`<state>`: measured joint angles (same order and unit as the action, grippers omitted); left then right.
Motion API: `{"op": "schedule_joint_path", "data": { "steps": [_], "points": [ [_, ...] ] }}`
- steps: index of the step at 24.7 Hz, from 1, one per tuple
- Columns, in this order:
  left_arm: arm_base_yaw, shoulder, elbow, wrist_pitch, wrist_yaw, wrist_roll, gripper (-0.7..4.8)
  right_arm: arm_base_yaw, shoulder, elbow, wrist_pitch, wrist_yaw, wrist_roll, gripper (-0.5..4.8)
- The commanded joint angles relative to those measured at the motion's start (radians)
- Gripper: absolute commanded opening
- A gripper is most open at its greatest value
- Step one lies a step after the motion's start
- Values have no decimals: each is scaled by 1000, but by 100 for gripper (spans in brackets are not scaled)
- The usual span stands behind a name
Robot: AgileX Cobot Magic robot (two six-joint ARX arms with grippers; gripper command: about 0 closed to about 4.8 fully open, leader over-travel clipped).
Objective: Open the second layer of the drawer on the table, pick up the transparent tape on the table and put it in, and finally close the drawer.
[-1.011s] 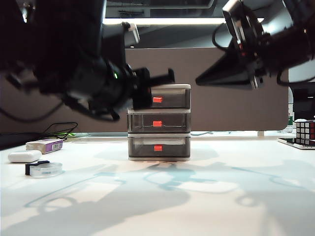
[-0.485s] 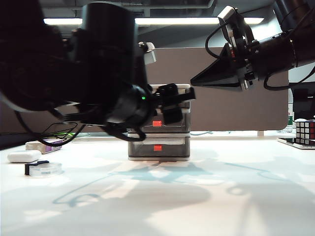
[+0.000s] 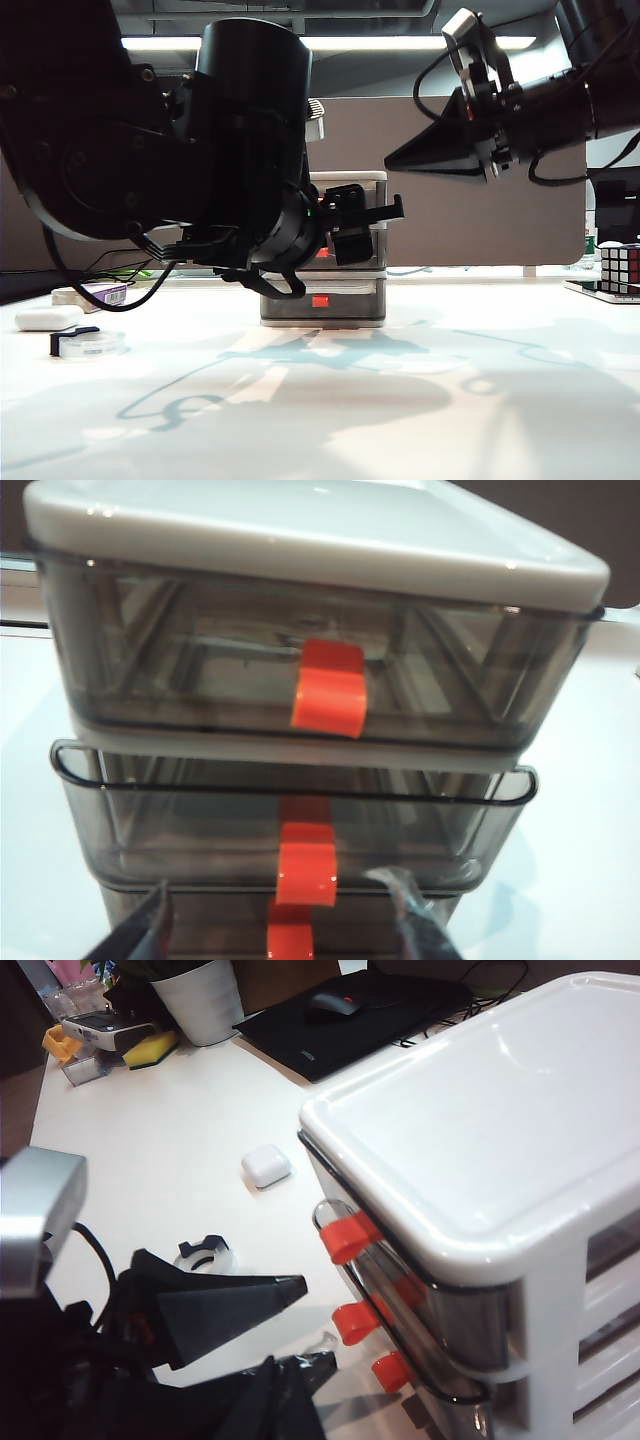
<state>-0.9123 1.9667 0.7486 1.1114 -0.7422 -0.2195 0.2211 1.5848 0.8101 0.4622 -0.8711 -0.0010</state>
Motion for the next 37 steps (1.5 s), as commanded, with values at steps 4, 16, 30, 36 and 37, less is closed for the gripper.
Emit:
{"op": "schedule_joint_path", "data": {
  "steps": [4,16,30,36,37],
  "points": [
    [-1,-2,3,12,-2,-51,276,1,27,5,44,0,5,-5],
    [-9,51,42,12,-5,-65,276,2,33,5,68,0,24,-5],
    [-8,78,105,11,-12,18,272,3,33,4,70,-3,27,-5],
    [-3,78,104,0,-68,29,272,3,33,4,66,-3,27,-5],
    [-1,79,104,-2,-66,29,272,3,33,4,66,-3,27,-5]
  ]
}}
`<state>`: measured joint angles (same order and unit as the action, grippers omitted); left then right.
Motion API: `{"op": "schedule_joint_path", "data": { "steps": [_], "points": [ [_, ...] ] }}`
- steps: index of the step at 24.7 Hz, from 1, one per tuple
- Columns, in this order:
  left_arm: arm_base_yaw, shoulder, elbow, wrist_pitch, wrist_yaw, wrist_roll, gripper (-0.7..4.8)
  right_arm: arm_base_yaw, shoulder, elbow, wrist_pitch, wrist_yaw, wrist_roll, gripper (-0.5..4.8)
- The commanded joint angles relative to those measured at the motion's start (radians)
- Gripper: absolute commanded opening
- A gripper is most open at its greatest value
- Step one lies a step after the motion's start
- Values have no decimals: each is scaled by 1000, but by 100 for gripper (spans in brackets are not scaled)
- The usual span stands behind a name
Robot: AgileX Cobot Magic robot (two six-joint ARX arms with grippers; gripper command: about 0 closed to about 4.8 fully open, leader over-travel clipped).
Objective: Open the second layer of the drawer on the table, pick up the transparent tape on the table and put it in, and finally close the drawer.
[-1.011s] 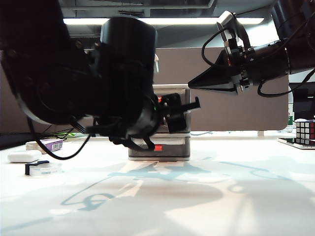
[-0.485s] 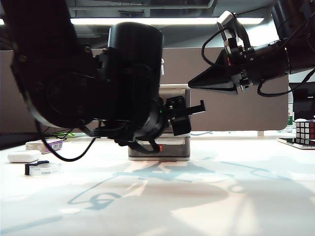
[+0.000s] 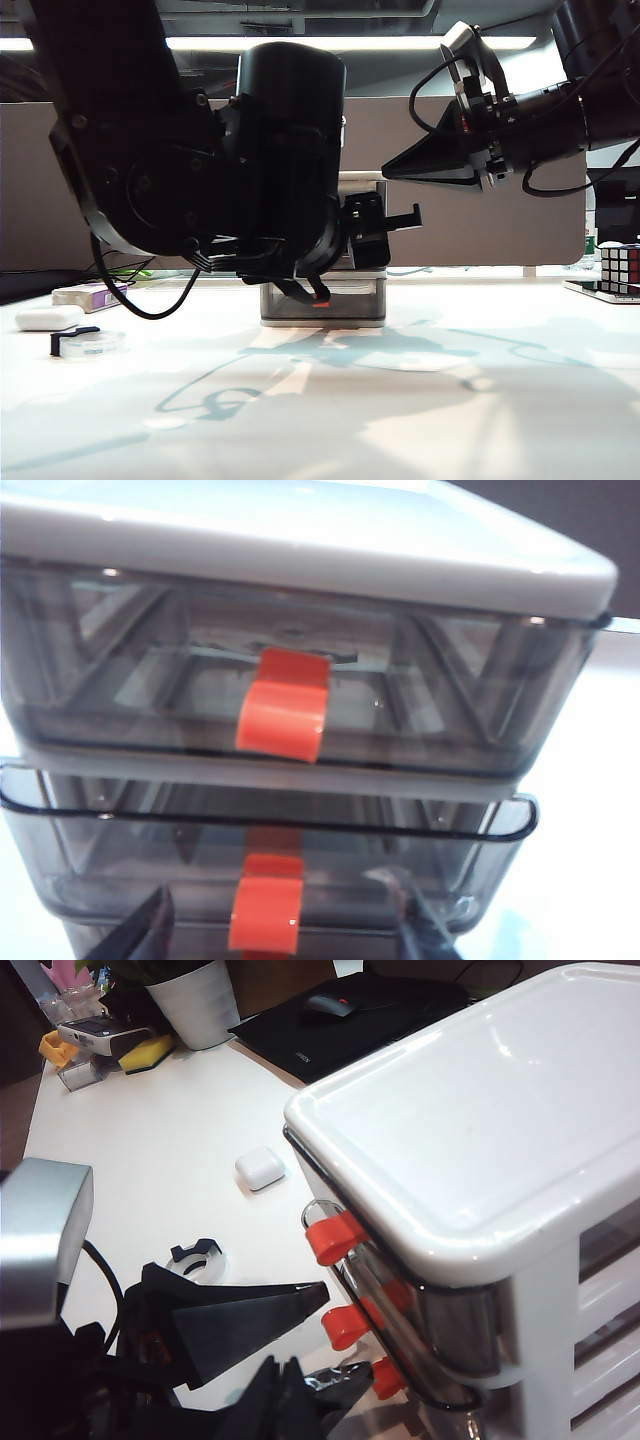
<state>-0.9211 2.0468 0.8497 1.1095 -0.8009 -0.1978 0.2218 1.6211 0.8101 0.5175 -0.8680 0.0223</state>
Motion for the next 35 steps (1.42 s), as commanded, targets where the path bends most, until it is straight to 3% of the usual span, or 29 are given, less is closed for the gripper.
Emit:
{"op": "schedule_joint_path", "data": {
  "steps": [1,9,10,11,33,35],
  "points": [
    [9,-1,3,-5,-7,7,269,2,-3,4,11,-6,3,-5],
    [40,5,3,-16,59,3,260,2,-3,4,11,-6,4,-5],
    [44,5,3,-16,61,4,210,2,-3,4,11,-6,4,-5],
    [46,5,3,-18,61,5,203,2,-3,4,10,-6,4,-5],
    [51,5,3,-11,90,7,203,5,-3,4,4,-7,4,-5],
    [51,5,3,-9,90,7,175,8,-3,4,3,-8,4,-5]
  ]
}}
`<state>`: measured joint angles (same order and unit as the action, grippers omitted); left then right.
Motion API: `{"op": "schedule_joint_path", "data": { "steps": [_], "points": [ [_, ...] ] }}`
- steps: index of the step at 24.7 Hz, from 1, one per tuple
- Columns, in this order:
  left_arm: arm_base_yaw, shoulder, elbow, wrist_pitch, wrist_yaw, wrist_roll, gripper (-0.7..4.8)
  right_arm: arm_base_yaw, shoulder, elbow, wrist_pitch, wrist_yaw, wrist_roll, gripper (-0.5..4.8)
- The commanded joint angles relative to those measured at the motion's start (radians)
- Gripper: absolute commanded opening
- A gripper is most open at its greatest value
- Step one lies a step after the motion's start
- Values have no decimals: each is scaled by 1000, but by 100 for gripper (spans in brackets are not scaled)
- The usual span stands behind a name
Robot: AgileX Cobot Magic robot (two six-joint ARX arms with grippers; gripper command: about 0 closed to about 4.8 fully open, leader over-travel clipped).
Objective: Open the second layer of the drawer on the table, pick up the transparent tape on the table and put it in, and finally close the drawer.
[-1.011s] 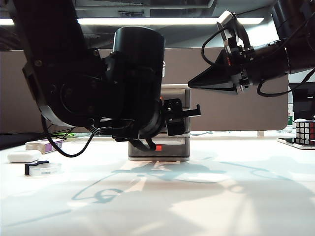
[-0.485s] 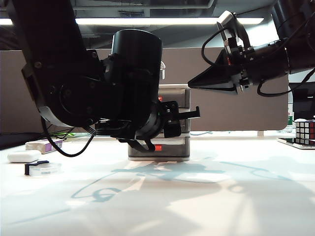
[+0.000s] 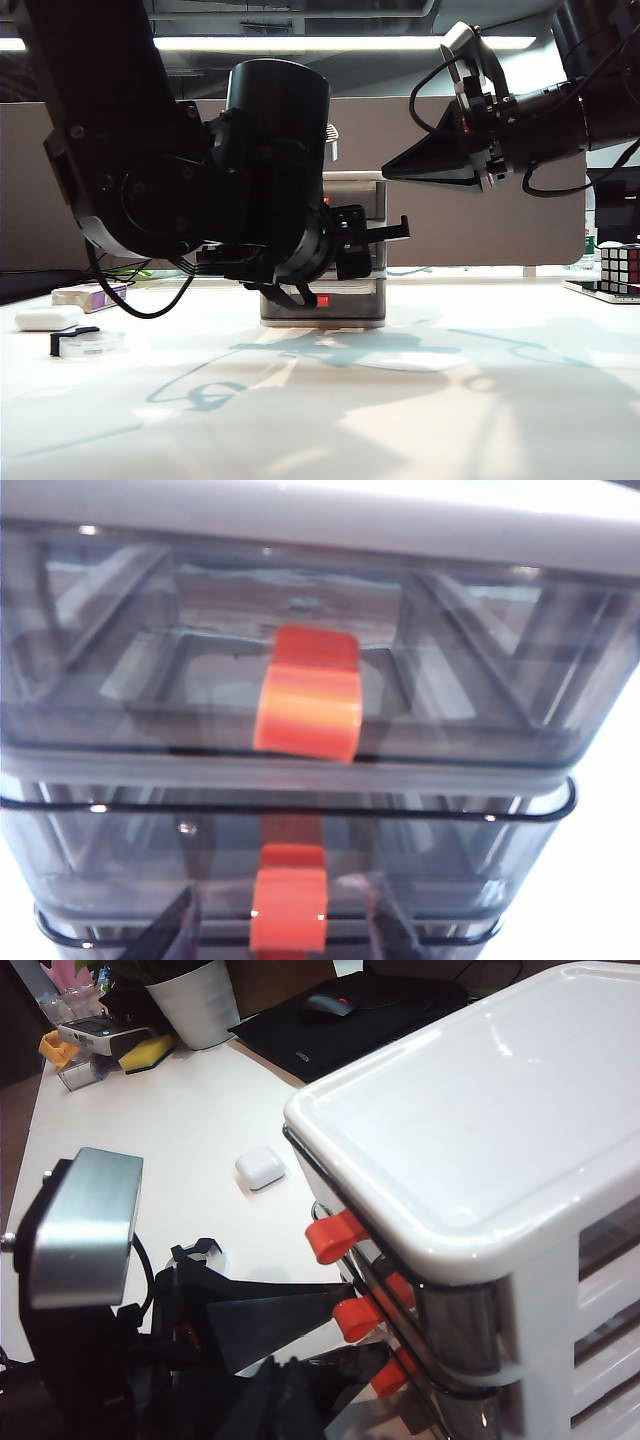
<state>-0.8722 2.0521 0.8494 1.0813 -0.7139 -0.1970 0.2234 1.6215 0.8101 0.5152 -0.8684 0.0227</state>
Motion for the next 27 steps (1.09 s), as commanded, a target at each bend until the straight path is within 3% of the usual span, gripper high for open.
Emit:
{"op": "schedule_joint_path", "data": {
  "steps": [1,3,9,12,16,18,27],
  "points": [
    [3,0,4,19,3,6,141,10,-4,4,5,-6,3,-5],
    [3,0,4,19,3,6,115,12,-4,4,5,-6,3,-5],
    [3,0,4,19,3,6,107,14,-4,4,3,-6,3,-5],
    [3,0,4,19,3,6,54,15,-4,4,2,-6,3,-5],
    [3,0,4,19,3,6,41,16,-4,4,0,-6,3,-5],
    [2,0,4,19,3,6,-10,16,-4,4,-3,-6,3,-5],
    [1,-1,3,3,-6,6,-6,19,-3,4,6,14,3,-5]
  ]
}}
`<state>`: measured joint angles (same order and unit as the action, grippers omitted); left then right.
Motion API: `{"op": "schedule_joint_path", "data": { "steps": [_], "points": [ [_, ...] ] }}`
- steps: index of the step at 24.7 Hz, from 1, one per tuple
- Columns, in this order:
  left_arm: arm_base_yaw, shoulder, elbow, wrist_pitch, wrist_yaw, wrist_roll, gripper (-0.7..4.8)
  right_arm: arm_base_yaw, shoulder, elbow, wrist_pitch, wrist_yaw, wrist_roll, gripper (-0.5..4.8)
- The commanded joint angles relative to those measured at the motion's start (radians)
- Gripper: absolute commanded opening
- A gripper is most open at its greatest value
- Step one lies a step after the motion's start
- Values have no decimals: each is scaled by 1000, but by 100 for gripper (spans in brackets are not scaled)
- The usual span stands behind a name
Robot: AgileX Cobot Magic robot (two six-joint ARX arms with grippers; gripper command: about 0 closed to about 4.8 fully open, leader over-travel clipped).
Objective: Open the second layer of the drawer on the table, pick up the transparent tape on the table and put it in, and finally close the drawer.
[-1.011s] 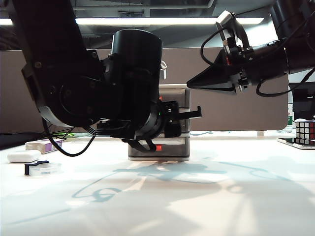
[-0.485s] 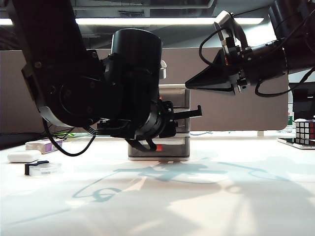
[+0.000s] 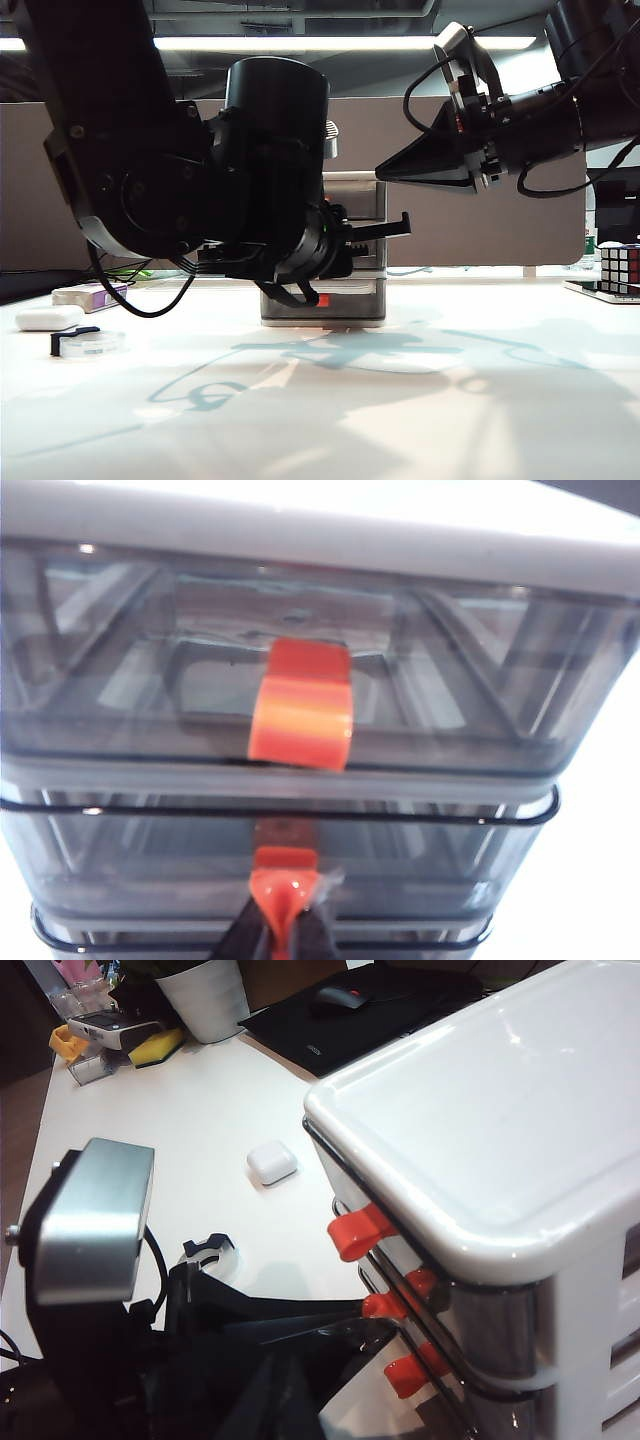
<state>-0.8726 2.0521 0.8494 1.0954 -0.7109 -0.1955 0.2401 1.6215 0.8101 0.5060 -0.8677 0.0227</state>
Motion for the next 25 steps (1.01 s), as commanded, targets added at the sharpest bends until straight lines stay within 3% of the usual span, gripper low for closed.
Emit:
{"op": "schedule_joint_path", "data": {
  "steps": [1,21,25],
  "points": [
    [-2,-1,2,-20,-10,5,-6,5,-3,5,28,35,2,-5],
    [-73,-41,-42,-45,-56,-12,-6,40,143,113,53,59,31,-5],
    [-99,-66,-49,-99,-75,-23,-6,53,163,148,52,75,32,-5]
  ]
}}
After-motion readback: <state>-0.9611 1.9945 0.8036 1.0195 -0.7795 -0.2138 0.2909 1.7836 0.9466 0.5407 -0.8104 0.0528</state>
